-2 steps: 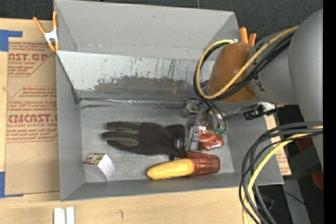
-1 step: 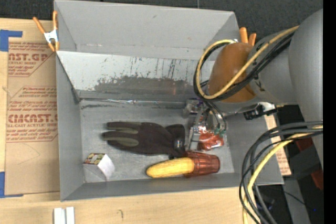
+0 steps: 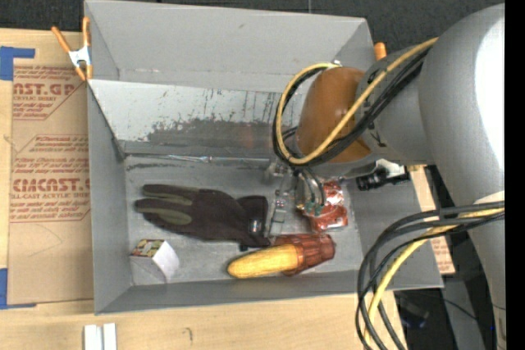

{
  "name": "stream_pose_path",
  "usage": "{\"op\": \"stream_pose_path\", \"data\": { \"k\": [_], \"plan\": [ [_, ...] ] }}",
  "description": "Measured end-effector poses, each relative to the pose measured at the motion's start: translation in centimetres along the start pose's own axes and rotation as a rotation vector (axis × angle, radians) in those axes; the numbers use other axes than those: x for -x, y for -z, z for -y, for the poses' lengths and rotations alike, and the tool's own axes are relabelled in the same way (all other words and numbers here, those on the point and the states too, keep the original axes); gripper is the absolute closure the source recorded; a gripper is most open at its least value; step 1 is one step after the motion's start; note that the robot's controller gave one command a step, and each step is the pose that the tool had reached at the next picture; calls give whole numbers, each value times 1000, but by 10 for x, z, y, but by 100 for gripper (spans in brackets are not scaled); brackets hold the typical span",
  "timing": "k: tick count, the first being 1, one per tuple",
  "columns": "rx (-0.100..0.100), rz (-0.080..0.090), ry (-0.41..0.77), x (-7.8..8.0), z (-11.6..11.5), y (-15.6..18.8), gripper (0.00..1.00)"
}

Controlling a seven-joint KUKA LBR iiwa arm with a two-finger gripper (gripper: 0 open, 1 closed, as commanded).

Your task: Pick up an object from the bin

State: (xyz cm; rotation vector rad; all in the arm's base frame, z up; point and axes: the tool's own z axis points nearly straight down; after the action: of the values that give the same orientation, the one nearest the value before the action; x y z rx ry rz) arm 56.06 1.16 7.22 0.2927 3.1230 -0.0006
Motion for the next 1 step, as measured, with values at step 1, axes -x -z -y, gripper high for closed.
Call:
{"op": "stream_pose_path", "data": {
  "k": [1],
  "plan": [
    [0, -1, -162, 14, -17, -1, 100]
  ]
}}
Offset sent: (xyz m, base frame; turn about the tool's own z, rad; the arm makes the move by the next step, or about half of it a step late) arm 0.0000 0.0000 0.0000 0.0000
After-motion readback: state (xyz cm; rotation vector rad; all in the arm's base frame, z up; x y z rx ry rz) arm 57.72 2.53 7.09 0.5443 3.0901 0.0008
